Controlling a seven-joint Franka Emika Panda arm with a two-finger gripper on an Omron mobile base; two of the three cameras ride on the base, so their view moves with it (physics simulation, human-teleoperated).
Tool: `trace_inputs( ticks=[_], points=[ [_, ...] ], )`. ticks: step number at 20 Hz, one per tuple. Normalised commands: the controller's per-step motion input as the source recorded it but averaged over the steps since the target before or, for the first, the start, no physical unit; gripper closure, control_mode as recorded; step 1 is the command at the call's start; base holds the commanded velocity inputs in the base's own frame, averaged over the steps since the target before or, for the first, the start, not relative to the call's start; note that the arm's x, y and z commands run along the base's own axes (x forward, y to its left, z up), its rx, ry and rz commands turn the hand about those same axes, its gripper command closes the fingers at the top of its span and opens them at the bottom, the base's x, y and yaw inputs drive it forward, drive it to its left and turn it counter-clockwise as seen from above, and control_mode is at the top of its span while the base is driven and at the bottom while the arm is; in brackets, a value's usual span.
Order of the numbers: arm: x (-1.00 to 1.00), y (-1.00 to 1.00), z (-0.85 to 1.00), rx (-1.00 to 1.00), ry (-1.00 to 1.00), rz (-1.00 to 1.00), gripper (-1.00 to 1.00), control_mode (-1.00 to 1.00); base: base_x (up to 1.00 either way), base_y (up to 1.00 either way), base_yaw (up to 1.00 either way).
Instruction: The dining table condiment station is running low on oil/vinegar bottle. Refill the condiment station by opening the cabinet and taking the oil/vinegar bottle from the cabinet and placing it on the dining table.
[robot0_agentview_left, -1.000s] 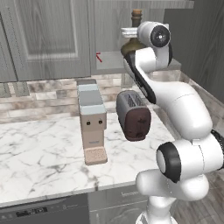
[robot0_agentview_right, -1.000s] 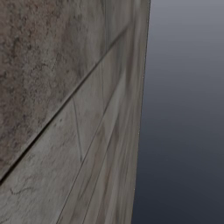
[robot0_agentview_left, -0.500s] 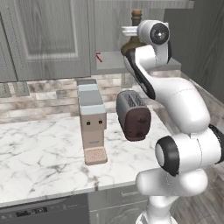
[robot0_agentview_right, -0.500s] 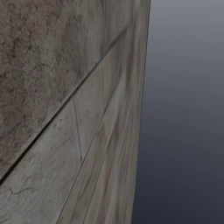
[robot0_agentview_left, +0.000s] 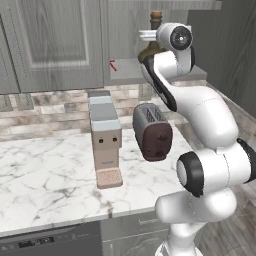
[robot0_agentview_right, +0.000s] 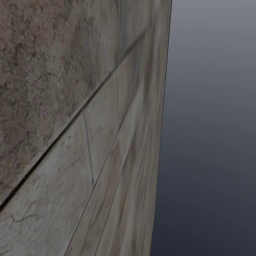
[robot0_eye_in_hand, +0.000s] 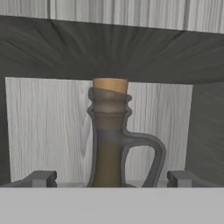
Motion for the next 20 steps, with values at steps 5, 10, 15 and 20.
trace_inputs(
  ticks=[5,10,15,20],
  points=[
    [0.12,0.00,-0.15,0.00,0.02,0.00,-1.00,-1.00,0.00,0.00,0.00],
    [0.20,0.00,-0.03,0.00,0.01,0.00,-1.00,-1.00,0.00,0.00,0.00],
    [0.27,0.00,0.00,0.00,0.00,0.00,-1.00,-1.00,0.00,0.00,0.00],
    [0.10,0.00,0.00,-0.01,0.00,0.00,-1.00,-1.00,0.00,0.00,0.00]
  ],
)
